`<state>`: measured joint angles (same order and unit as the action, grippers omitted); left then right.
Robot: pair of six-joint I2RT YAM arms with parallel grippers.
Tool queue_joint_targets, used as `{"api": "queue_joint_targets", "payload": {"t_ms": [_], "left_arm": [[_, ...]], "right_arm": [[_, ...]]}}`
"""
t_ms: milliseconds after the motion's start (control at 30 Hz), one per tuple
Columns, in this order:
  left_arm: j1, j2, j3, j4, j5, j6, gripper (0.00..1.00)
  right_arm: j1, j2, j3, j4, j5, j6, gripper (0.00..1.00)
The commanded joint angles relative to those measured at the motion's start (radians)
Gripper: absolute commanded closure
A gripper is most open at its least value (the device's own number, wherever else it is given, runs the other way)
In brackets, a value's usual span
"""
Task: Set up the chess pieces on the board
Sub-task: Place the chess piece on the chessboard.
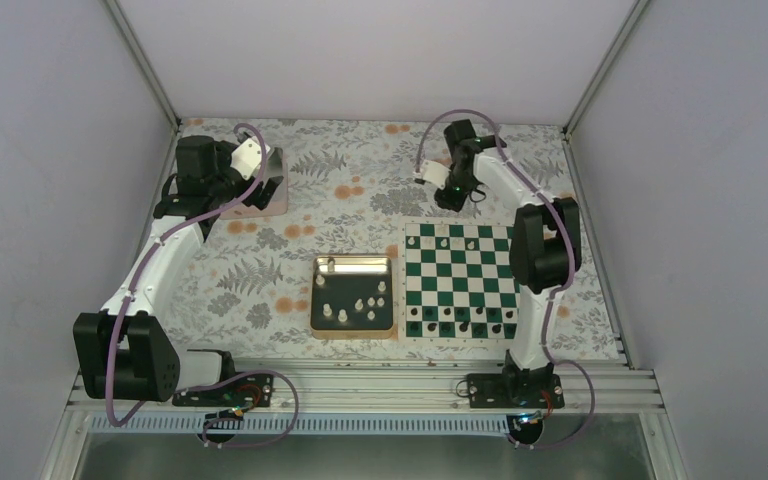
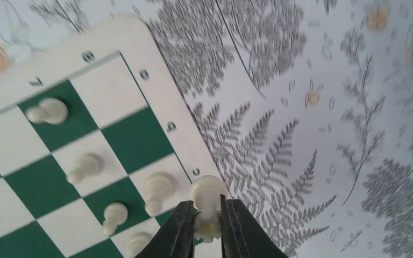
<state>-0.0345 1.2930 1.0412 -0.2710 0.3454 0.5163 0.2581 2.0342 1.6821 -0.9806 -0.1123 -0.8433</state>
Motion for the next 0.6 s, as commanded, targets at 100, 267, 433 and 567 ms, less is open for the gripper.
{"api": "queue_joint_targets", "payload": {"t_ms": [100,267,433,567], "left_arm": [[0.003,-0.007,0.005,0.003,0.001,0.015,0.0],[0.003,-0.006,0.002,0.0,0.003,0.017,0.0],[0.004,0.002,0.005,0.0,0.005,0.019,0.0],[0.003,0.003,0.004,0.0,0.006,0.02,0.0]], "right_arm": [[0.104,0.049,0.106,-0.072,0.001,0.002,0.85],[0.149,0.095,0.134,-0.098,-0.015,0.004,0.85],[0.178,0.129,0.114,-0.104,-0.001,0.004,0.85],[0.183,0.149,0.114,-0.107,-0.003,0.004,0.85]]}}
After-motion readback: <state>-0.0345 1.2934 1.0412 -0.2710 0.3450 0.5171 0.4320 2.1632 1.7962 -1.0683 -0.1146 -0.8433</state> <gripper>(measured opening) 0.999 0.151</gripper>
